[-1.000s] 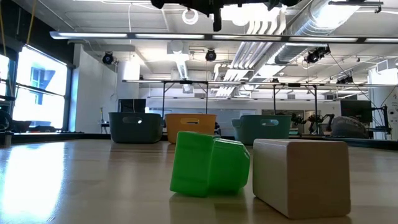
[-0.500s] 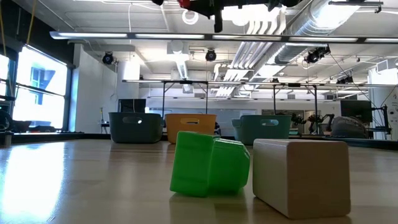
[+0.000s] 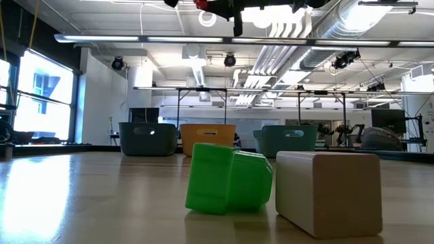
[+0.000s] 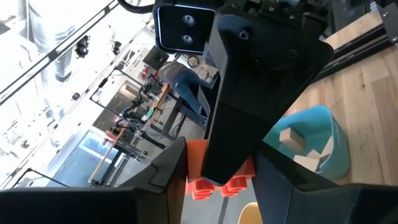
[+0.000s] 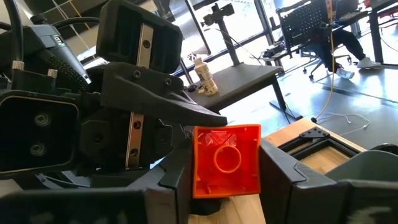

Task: Sort & place blocks by color
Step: Put the orange game piece into the blue bin

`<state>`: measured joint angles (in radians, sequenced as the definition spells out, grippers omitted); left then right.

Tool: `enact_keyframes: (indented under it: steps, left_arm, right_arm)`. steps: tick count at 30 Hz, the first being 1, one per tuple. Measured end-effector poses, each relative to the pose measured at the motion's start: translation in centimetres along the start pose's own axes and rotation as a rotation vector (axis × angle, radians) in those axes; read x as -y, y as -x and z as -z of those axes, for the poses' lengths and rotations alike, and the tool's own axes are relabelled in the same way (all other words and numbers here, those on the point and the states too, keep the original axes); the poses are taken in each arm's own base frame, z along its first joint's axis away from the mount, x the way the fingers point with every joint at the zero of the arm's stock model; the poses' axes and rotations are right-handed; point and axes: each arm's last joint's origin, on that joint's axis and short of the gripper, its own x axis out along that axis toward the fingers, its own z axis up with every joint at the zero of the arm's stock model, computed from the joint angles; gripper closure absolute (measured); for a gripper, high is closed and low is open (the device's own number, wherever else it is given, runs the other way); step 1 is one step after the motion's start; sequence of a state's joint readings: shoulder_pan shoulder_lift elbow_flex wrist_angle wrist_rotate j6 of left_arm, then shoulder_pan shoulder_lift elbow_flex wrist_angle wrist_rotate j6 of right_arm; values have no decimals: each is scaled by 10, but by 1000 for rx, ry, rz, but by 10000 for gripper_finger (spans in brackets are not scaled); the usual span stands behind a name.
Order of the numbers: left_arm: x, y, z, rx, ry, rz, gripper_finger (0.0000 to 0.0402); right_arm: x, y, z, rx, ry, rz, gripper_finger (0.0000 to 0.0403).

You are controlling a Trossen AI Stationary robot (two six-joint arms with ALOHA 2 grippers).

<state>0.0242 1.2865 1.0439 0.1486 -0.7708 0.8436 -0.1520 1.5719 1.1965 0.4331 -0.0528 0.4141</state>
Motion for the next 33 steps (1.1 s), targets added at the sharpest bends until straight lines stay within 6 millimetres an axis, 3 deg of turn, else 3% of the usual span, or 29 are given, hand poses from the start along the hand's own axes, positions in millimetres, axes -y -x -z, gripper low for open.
enact_keyframes:
  steps: [19,28,33]
  left_arm:
    - [5,8,-4,-59,-79,-49,280]
    - [6,9,2,-184,-152,-104,280]
    - [7,2,17,-282,-174,-84,280]
  right_arm:
    - [-1,0,0,2,87,-22,199]
    - [8,3,-7,9,148,5,190]
    - [15,3,0,-74,157,46,190]
